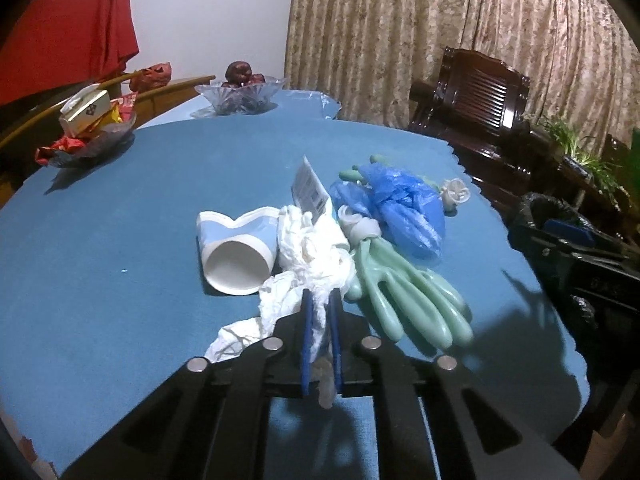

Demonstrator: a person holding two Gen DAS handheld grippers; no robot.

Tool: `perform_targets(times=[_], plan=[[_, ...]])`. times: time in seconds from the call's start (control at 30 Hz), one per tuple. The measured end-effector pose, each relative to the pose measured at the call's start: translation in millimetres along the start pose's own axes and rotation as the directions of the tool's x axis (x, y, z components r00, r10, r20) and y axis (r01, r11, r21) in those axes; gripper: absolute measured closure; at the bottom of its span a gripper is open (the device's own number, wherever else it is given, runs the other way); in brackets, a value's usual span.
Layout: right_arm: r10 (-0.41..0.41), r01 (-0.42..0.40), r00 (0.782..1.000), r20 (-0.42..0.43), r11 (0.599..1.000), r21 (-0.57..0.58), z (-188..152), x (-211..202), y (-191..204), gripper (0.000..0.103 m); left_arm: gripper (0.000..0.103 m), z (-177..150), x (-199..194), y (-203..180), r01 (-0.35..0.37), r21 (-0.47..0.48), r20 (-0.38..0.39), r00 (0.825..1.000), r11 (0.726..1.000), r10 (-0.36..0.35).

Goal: Collect trash
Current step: 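Grasp the white tissues with the left tool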

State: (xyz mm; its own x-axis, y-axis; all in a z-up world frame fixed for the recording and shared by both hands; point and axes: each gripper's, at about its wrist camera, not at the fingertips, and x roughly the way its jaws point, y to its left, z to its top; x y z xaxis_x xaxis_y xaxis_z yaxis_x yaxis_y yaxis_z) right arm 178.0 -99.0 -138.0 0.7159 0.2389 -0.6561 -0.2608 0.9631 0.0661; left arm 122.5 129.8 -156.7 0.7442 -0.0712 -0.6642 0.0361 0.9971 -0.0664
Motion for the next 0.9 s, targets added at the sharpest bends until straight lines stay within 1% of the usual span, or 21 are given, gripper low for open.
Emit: perform_targets(times=[0.03,0.07,0.1,0.13,0.17,0.23,0.3,0.4,0.43,0.47,0.5,0.53,0.57,0.6,0.7,0.9], plan=[[0.000,0.000,1.000,0.000,1.000,-0.002,-0.2,0.0,0.5,0.018,0.088,0.3,1.3,1.2,-0.005,-0.007,-0.001,1.000,1.000,0.005],[0.000,0.000,1.000,0.000,1.000,-0.004,-0.6,0.1,0.6,0.018,0.083,1.0,2.5,2.5,-0.009,-0.014,-0.002,1.000,1.000,0.009],[0.001,-0.001,1.000,-0.001,1.000,-0.004,-0.4,0.2,0.7,0.018,0.075,2.0,3.8,4.0,-0.020,-0.020,-0.002,1.000,1.000,0.020],[0.003,-0.003,1.000,-0.001,1.000,-0.003,-0.7,0.3,0.4,0.018,0.070,1.4,4.2,4.6,-0.025,-0.023,-0.002,1.000,0.999,0.025],[0.004,-0.004,1.000,0.000,1.000,-0.002,-0.8,0.4,0.9,0.018,0.063,1.3,5.5,5.9,-0.034,-0.026,-0.006,0.999,0.999,0.033],[0.009,-0.009,1.000,-0.001,1.000,-0.004,-0.5,1.4,2.0,0.018,0.057,-1.5,7.7,6.1,-0.046,-0.026,-0.018,0.999,0.999,0.046],[0.014,-0.014,1.000,-0.003,1.000,-0.008,-1.0,2.4,3.9,0.018,0.047,-5.0,11.1,7.7,-0.055,-0.029,-0.036,0.998,0.998,0.054],[0.021,-0.021,1.000,-0.006,1.000,-0.013,-1.7,3.8,6.1,0.018,0.047,-11.4,17.4,10.3,-0.045,-0.037,-0.070,0.997,0.998,0.042],[0.023,-0.023,1.000,-0.008,1.000,-0.013,-2.1,4.4,6.9,0.018,0.050,-14.3,20.7,10.5,-0.033,-0.037,-0.082,0.996,0.999,0.030],[0.026,-0.026,1.000,-0.010,1.000,-0.013,-2.4,4.5,7.5,0.019,0.065,-16.2,22.6,10.4,-0.026,-0.036,-0.089,0.996,0.999,0.023],[0.029,-0.029,1.000,-0.010,0.999,-0.014,-2.5,4.3,7.9,0.020,0.076,-17.9,24.2,10.6,-0.021,-0.033,-0.096,0.995,0.999,0.018],[0.032,-0.033,0.999,-0.010,0.999,-0.014,-2.6,4.0,8.8,0.020,0.077,-18.5,24.0,10.9,-0.022,-0.032,-0.095,0.995,0.999,0.018],[0.035,-0.035,0.999,-0.010,0.999,-0.015,-2.4,3.7,9.6,0.020,0.084,-18.8,22.8,11.8,-0.019,-0.035,-0.088,0.996,0.999,0.016],[0.040,-0.040,0.999,-0.010,0.999,-0.016,-2.4,3.3,11.1,0.021,0.088,-18.4,20.8,13.2,-0.014,-0.037,-0.082,0.997,0.999,0.011],[0.054,-0.054,0.998,-0.012,0.998,-0.020,-2.8,2.8,16.2,0.021,0.093,-15.4,12.7,15.4,-0.014,-0.044,-0.064,0.998,0.999,0.012],[0.071,-0.071,0.997,0.002,0.997,-0.041,-0.5,-2.0,26.8,0.022,0.094,-7.4,-19.7,24.8,-0.016,-0.077,0.005,1.000,0.997,0.016]])
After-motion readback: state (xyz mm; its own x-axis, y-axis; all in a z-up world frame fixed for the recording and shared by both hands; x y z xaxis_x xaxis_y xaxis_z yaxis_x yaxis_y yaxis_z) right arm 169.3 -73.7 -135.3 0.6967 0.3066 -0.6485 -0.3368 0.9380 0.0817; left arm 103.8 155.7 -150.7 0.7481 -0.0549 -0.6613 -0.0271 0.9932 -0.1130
